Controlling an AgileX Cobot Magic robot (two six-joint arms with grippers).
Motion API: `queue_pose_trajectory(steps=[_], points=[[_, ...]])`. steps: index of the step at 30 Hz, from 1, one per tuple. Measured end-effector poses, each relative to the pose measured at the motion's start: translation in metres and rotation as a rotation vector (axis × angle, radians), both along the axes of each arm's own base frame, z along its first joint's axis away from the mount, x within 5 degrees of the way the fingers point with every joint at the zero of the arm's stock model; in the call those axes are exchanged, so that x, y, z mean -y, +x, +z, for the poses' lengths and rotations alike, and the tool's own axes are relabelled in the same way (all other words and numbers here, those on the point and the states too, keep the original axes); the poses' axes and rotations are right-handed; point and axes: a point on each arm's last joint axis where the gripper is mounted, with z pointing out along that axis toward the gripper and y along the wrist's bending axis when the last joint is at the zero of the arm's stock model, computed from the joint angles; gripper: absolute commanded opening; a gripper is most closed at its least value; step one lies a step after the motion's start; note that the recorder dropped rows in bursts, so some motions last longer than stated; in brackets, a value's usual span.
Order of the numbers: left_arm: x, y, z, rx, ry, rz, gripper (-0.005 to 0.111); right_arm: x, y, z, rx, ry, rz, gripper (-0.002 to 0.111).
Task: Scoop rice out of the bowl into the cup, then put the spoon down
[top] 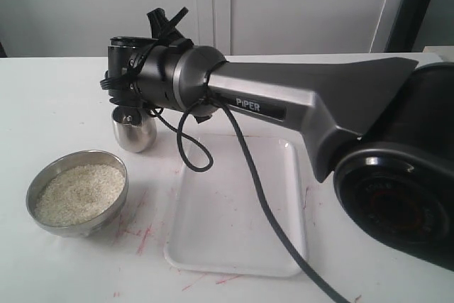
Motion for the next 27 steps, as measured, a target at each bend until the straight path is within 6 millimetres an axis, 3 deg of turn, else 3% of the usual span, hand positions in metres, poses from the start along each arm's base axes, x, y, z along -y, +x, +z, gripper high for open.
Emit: queue_pose_trajectory(steps=[21, 27], points=[[0.0, 0.0, 0.0, 0.0, 0.0, 0.0, 0.014, -0.001, -0.004, 0.015, 0.031, 0.027, 0.018, 0.0], [0.0, 0.0, 0.0, 0.0, 0.0, 0.0, 0.014, 0.0, -0.005, 0.011, 0.014, 0.014, 0.024, 0.0]])
